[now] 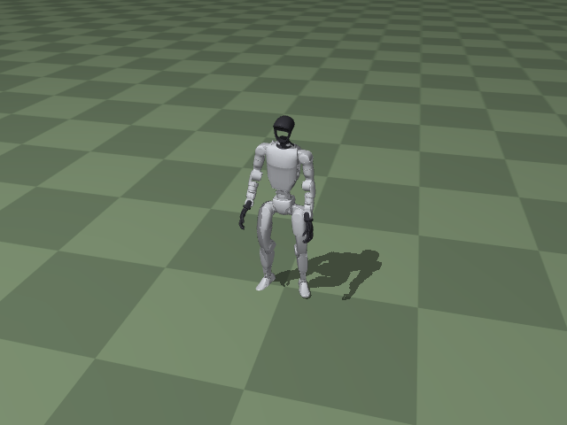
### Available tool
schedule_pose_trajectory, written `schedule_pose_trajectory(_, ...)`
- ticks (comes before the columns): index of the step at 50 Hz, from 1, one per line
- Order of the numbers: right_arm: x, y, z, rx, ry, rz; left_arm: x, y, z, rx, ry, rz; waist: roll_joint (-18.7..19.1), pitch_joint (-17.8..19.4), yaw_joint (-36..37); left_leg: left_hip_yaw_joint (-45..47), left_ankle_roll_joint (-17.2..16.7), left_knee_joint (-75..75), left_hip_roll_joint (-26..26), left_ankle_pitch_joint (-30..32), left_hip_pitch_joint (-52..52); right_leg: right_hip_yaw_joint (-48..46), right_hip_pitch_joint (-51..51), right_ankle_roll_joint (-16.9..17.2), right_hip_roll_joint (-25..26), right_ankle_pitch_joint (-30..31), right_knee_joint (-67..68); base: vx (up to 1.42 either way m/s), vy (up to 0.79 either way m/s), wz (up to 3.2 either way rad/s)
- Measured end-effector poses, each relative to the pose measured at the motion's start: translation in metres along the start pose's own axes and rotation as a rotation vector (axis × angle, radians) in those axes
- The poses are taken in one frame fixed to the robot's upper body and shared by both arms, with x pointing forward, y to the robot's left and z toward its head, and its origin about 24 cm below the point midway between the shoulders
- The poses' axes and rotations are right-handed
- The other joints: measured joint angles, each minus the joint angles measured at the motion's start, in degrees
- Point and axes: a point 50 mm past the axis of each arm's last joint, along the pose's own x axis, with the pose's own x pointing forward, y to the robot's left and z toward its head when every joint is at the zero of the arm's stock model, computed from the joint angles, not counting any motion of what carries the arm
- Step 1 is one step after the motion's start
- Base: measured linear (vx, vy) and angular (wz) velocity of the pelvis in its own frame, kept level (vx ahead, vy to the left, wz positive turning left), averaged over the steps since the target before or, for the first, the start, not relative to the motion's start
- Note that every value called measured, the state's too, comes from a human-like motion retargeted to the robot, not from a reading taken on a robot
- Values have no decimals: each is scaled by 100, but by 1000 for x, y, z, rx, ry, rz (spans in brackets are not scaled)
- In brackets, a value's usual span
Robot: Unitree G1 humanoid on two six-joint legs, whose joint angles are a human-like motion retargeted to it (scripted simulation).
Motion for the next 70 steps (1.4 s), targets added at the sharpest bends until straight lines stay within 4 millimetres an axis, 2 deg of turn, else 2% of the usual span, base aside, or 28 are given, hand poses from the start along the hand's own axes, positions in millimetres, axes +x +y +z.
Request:
schedule_pose_trajectory(7, 1, -8, 0, 25, 8, -17, -1, -4, -1, -14, 11, 1, 61, -61, 47, 83, 24, -25, 3, 6, 3, 74, -51, 44, 26, 23, -12, 0, 0, 0)
schedule_pose_trajectory(14, -2, -14, -18, 40, 75, -31, 2, -10, 17, -14, -52, -12, 145, -121, 288, 87, 13, -44, 21, 25, -12, 69, -68, 44, 59, 37, -32, 0, 0, 0)
schedule_pose_trajectory(20, -7, -9, -34, 34, 129, -17, 6, -9, 34, 5, -111, -20, 95, -106, 402, -74, 0, -29, -37, 14, -21, -76, 18, 44, -31, -14, -19, 2, 3, 21)
schedule_pose_trajectory(24, -8, -4, -36, 18, 127, -3, 7, -6, 37, 19, -127, -15, 48, -80, 373, -181, -29, -10, -60, -3, -9, -177, 96, 8, -78, -63, -4, 3, 2, 24)
schedule_pose_trajectory(28, -8, -1, -31, -8, 92, -1, 5, -3, 28, 42, -113, 1, 37, -86, 299, -208, -54, 5, -45, -18, 15, -205, 143, -52, -71, -89, -1, 0, 0, 0)
schedule_pose_trajectory(38, -1, -3, 0, -13, -30, -13, -5, -2, -12, 59, 19, 41, 28, -135, 220, 70, 33, -37, -37, -57, 92, 64, 42, 37, -17, -54, -11, 1, -1, -23)
schedule_pose_trajectory(43, 0, -2, 4, 5, -28, -8, -6, -3, -18, 37, 45, 17, 53, -183, 316, 242, 49, -70, 44, -31, 83, 209, -71, 44, 114, 5, -34, -1, -5, -31)
schedule_pose_trajectory(48, -1, 0, -4, 2, 15, 2, -4, -4, -10, 24, 18, -7, 69, -210, 396, 260, 45, -80, 70, -13, 54, 218, -113, 44, 149, 20, -36, 0, 0, 0)
schedule_pose_trajectory(61, -9, 6, -30, -23, 98, 29, 5, -6, 28, 29, -103, -18, 26, -127, 416, -83, 35, -34, -68, -33, 22, -77, 54, 10, -70, -98, 10, 1, 3, 20)
schedule_pose_trajectory(65, -9, 4, -31, -27, 96, 28, 5, -8, 31, 27, -112, -19, 14, -124, 425, -111, 28, -31, -73, -34, 17, -105, 69, 0, -79, -107, 5, 0, 0, 0)
schedule_pose_trajectory(70, -7, 1, -26, -30, 79, 17, 4, -9, 25, 28, -94, -23, 11, -126, 427, -86, 37, -33, -73, -44, 22, -80, 60, 0, -76, -107, 1, 0, 0, 0)
